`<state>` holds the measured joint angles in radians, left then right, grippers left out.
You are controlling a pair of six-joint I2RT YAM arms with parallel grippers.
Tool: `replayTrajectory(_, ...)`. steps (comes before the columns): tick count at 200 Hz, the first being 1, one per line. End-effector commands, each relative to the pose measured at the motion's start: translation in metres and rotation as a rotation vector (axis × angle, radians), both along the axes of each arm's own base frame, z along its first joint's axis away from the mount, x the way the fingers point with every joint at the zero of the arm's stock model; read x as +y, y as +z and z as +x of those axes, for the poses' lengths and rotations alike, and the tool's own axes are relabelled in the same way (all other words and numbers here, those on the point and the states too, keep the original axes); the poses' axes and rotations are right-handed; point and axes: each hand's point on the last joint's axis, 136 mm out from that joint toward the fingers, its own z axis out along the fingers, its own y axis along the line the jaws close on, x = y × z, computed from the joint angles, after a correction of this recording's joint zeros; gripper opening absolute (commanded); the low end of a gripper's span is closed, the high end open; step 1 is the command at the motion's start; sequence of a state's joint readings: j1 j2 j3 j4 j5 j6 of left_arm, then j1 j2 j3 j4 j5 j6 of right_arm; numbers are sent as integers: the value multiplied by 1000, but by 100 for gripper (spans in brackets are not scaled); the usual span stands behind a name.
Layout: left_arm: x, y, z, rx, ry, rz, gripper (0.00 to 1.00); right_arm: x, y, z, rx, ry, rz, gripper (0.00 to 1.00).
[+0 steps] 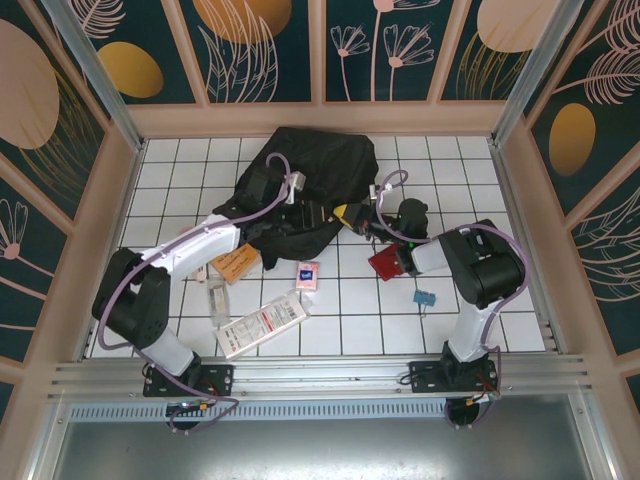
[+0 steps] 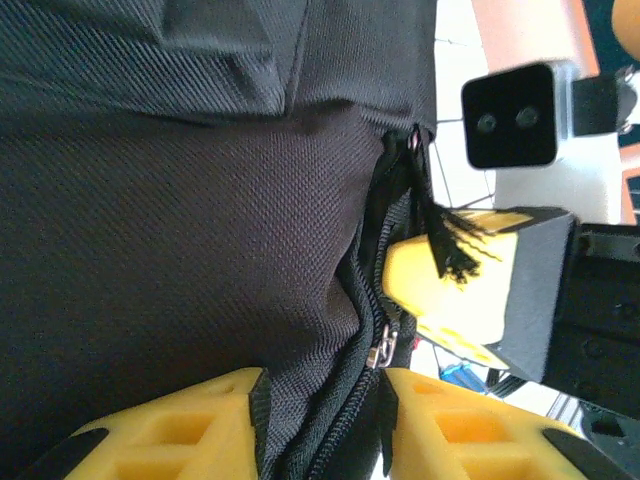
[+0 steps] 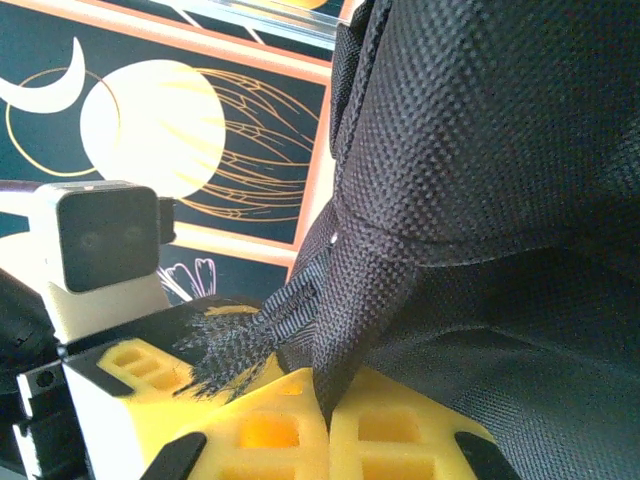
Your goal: Pack books, pencil case, and school supplies into a backpack
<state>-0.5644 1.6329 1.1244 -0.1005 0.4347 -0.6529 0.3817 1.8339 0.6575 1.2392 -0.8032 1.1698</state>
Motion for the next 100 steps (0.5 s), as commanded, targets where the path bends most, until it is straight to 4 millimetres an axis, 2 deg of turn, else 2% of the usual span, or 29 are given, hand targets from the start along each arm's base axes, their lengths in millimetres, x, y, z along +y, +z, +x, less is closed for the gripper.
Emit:
replayTrajectory(1,-15,0,-7,-8,-74,27,36,13,24,-9,-104,65,36,0)
replayTrajectory(30,-14,-17,-3,0,-56,84,37,19,22,-9,-99,74,7,0)
replayTrajectory(46,-11,-18,2,-11,-36,115,37,23,24,-10,-100,81,5,0)
replayTrajectory(50,-10,-29,4,7,-31,138,36,24,24,-10,-101,83,6,0)
replayTrajectory(55,-9,-33,6,11,-23,155,36,25,26,-11,-105,89,7,0)
replayTrajectory(91,-6,-36,20,-13,12,202,36,33,31,-14,-121,93,-31,0)
replayTrajectory(100,-7,-38,21,-12,12,202,31,32,34,-13,-124,81,-36,0)
